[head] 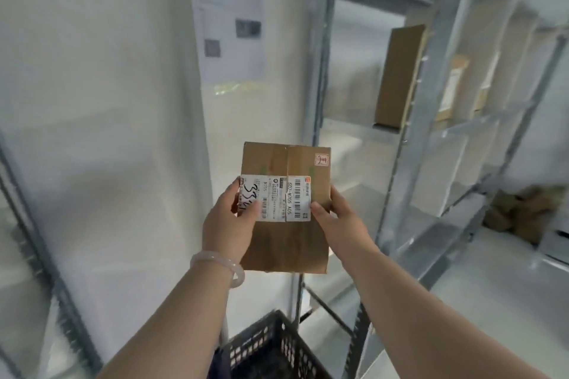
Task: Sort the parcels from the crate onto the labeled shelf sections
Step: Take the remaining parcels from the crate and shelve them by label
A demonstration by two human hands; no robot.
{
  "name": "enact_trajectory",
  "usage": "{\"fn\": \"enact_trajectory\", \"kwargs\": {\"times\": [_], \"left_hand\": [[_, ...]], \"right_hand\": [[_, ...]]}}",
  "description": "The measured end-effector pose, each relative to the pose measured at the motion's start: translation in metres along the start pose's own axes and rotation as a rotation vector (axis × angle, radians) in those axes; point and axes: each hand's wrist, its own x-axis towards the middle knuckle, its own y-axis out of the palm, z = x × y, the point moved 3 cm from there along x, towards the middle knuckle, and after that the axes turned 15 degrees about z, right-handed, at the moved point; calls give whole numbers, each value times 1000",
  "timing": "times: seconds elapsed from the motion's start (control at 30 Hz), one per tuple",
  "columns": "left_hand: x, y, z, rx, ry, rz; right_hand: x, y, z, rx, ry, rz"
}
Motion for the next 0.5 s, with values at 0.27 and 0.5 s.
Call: {"fn": "enact_trajectory", "kwargs": {"times": [0.27, 0.5], "left_hand": [[-27, 146, -107, -38, 181, 57], [-54, 316, -171, -123, 182, 209]], "right_hand": [[-70, -172, -18, 17, -25, -145], [-125, -340, -81, 0, 15, -264]]}}
